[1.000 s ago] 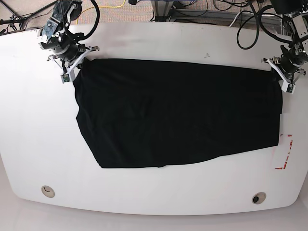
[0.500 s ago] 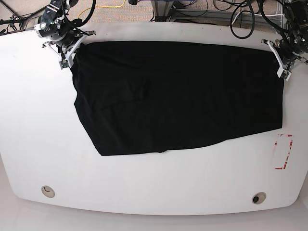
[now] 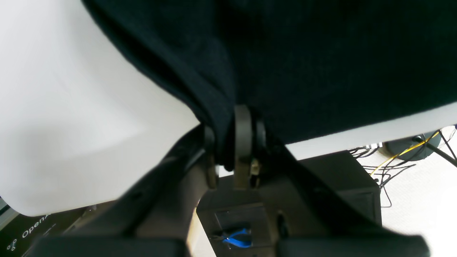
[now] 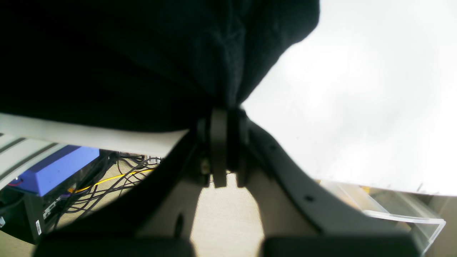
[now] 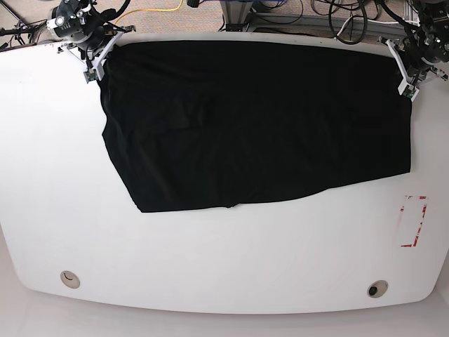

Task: Fold the T-shirt properly
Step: 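Drag the shirt edge with both grippers toward the robot, flattening it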

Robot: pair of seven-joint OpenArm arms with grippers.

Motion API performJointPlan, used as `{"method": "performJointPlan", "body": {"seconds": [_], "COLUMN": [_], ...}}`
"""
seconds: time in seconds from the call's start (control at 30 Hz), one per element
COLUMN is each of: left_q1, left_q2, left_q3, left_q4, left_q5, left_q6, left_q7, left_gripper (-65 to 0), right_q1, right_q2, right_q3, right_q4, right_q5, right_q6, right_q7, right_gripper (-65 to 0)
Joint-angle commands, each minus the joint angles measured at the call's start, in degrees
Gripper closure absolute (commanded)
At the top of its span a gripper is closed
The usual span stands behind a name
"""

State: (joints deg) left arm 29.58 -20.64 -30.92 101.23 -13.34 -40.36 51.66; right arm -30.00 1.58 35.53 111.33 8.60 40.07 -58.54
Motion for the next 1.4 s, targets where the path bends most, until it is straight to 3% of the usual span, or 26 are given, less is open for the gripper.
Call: {"method": "performJointPlan", "body": {"seconds": [0.0, 0.13, 0.27, 0.47, 0.53, 0.67, 0.87, 1.17, 1.37], "left_q1": [0.7, 1.0, 1.0, 1.1, 1.1, 0.9, -1.2, -6.3, -6.7], "left_q2": [-1.0, -1.0, -1.0, -1.0, -1.0, -1.0, -1.0, -0.9, -0.9], "left_q3": [-0.6, -0.6, -0.4, -0.7, -1.0, -1.3, -1.3, -3.6, -4.9], "left_q4": [1.1, 1.1, 1.0, 1.1, 1.1, 1.1, 1.3, 3.9, 6.7], "left_q5": [0.2, 0.2, 0.2, 0.2, 0.2, -0.2, -0.2, 0.1, 0.2], "left_q6": [0.4, 0.4, 0.4, 0.4, 0.4, 0.4, 0.4, 0.4, 0.4], "left_q7": [-0.1, -0.1, -0.1, 0.2, 0.2, 0.3, 1.1, 8.3, 8.8], "left_gripper": [-1.8, -3.1, -12.6, -47.4, -53.7, -52.5, -52.1, -51.8, -51.8], "right_q1": [-0.8, -0.8, -0.6, -0.6, -0.6, 0.1, 2.9, 8.9, 11.9], "right_q2": [0.2, 0.2, 0.2, 0.1, 0.0, 0.0, 0.0, 0.3, 2.6], "right_q3": [0.2, 0.2, 0.2, 0.2, 0.2, 0.2, 0.2, 0.2, 0.0], "right_q4": [0.5, 0.5, 0.5, 1.1, 2.1, 4.0, 4.2, 4.0, 3.9], "right_q5": [-1.3, -1.1, -1.2, -1.0, -1.0, -0.9, -0.9, -1.3, -1.1], "right_q6": [-0.1, -0.1, -0.1, -0.1, -0.1, -0.1, -0.1, -0.1, -0.1], "right_q7": [-1.4, -1.4, -1.4, -1.3, -1.2, -1.2, -1.2, -1.6, -7.3], "right_gripper": [-0.5, -0.8, -5.5, -38.7, -47.4, -53.4, -52.3, -52.3, -52.3]}}
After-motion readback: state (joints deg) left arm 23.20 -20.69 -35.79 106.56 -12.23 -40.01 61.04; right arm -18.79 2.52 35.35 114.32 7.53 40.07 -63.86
